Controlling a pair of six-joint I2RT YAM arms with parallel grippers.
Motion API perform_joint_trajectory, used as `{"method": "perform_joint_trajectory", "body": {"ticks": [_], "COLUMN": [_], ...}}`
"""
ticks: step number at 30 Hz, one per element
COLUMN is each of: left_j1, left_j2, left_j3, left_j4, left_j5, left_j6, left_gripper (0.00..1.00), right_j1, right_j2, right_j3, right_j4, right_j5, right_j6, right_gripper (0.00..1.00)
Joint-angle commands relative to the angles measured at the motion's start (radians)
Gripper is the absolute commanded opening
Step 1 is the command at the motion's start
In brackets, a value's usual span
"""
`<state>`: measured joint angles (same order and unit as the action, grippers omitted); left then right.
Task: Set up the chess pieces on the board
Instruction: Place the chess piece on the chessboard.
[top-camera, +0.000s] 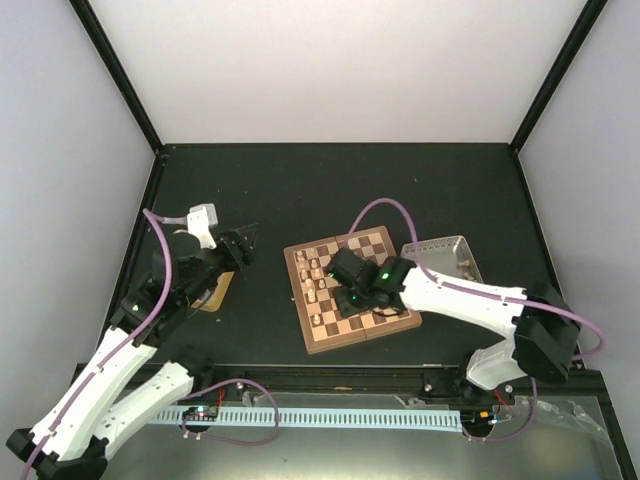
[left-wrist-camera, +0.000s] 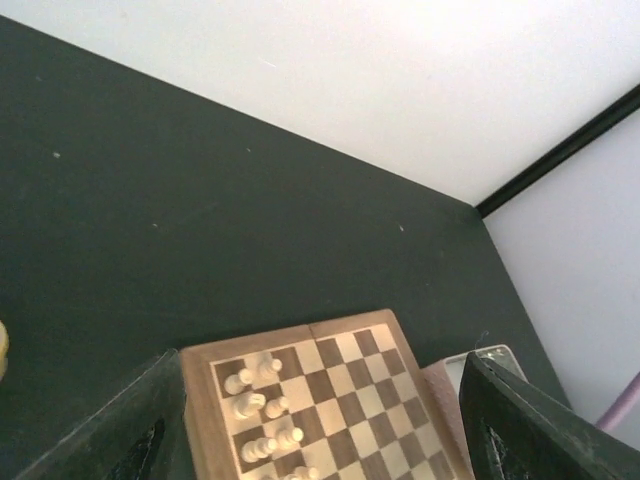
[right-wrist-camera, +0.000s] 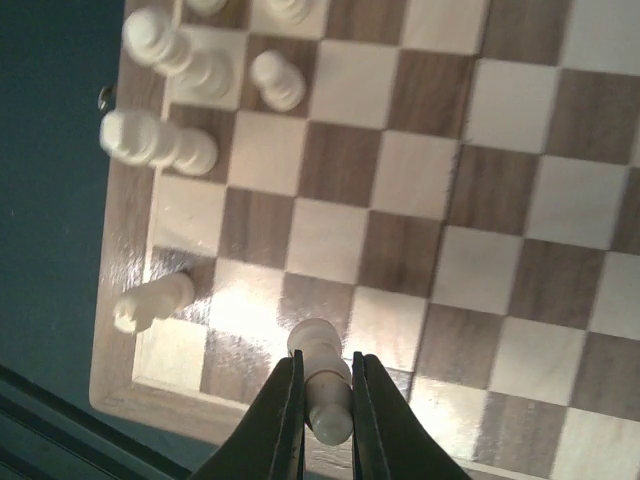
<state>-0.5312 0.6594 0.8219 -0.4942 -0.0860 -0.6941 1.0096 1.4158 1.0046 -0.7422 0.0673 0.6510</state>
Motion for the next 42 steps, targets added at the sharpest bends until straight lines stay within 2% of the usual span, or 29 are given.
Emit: {"method": "perform_joint_trajectory", "body": {"ticks": [1,7,15,19,25,34,42], "left_j1": [0.006,0.005,0.007,0.007,0.007,0.008,0.007], "left_j2": [-0.036,-0.062,-0.084,-0.088,-0.088,-0.085,-0.083], "left_j3": [0.043,0.032,0.021,0.023,0.022,0.024,0.013], "left_j4": [-0.068,-0.090,-0.101,-0.106,-0.106,-0.109,-0.107], "left_j5": [-0.100,-0.119,-0.131,-0.135,-0.135,-0.128,-0.127], "left_j6": [0.080,0.093,0.105,0.107,0.102,0.100,0.099], "left_gripper": [0.77,0.79,0.81,0.81,0.81,0.82,0.82], "right_j1": [0.110,0.221,0.285,0.287,0.265,0.245,0.234], "right_j2": [0.063,0.156,0.245,0.254,0.275,0.360,0.431], "right_j3": [0.067,0.121,0.195,0.210,0.266,0.382,0.417], "right_j4": [-0.077,-0.111,-0.117,-0.125,-0.183,-0.140,-0.159], "right_j5": [0.126,0.168,0.171,0.202,0.348,0.283,0.247], "right_j6": [-0.001,0.007,-0.035,-0.003,0.104,0.002,0.003], "right_gripper": [0.01,0.01,0.01,0.01,0.01,0.01,0.01]}}
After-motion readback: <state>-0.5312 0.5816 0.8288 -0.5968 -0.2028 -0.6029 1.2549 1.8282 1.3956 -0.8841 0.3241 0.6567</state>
